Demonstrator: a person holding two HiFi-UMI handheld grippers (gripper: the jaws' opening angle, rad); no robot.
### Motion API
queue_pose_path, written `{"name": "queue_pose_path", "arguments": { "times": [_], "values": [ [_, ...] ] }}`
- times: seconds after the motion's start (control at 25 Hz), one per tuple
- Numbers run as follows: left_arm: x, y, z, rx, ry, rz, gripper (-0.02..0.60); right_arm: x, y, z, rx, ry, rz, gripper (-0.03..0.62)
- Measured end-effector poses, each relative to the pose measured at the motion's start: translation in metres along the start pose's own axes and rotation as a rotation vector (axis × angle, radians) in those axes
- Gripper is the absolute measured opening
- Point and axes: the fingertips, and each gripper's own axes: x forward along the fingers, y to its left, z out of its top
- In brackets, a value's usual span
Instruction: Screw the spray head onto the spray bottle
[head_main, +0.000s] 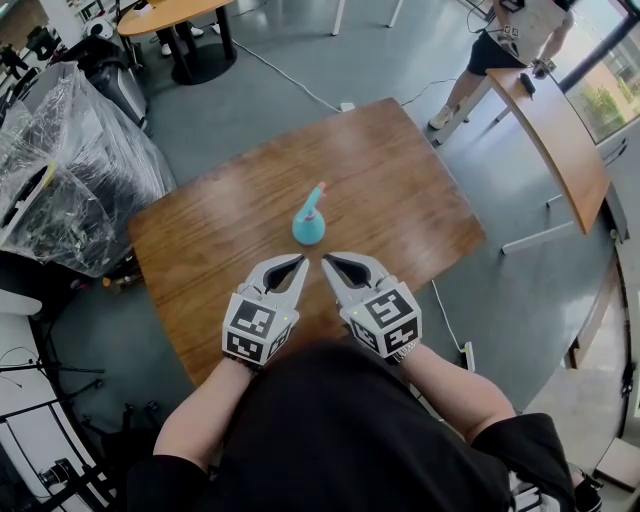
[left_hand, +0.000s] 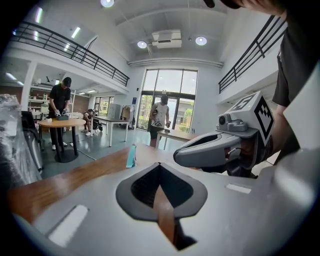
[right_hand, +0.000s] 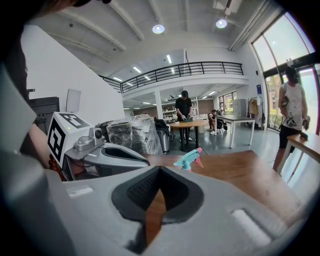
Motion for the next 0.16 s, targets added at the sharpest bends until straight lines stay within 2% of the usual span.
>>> {"name": "queue_pose_path", "arguments": {
  "times": [0.16],
  "values": [
    [0.0014,-0.0007,-0.002,-0.005,0.004,0.005,0.011,0.0001,-0.0011,-0.0007,0.0,0.003,0.005,-0.008]
  ]
}}
